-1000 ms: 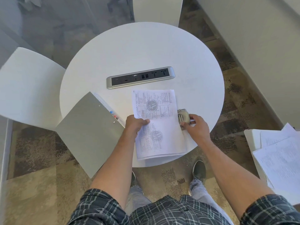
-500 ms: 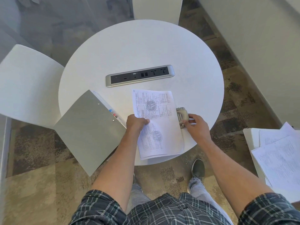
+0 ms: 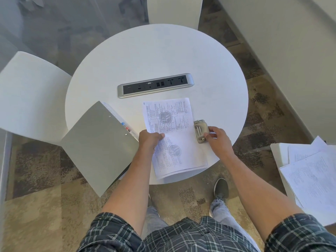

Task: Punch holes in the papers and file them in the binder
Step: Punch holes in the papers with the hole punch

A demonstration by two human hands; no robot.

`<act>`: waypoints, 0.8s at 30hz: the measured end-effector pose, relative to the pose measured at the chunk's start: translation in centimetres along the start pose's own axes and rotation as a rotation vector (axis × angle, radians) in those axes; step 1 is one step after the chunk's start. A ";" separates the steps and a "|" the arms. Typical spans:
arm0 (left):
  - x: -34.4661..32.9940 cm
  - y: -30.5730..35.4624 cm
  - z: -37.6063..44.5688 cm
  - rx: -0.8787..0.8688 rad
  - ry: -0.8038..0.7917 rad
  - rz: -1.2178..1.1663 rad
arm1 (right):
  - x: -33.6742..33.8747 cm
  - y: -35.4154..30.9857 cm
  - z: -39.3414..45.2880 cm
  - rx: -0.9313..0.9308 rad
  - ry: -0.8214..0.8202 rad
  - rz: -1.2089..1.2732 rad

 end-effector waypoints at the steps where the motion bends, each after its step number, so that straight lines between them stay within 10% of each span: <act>1: 0.0 0.1 0.1 -0.002 -0.002 -0.009 | 0.0 0.1 0.0 -0.003 0.001 -0.004; 24: -1.2 -0.4 0.5 0.008 -0.026 -0.011 | -0.2 0.5 0.2 -0.002 -0.020 0.027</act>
Point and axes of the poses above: each hand's wrist, its own z-axis towards the middle knuckle, its own x-axis out of the back of the hand, y = z × x, the point moved 6 cm from there along z, towards the middle knuckle, and after that the axes turned 1 degree about -x, right-handed, at the moved point
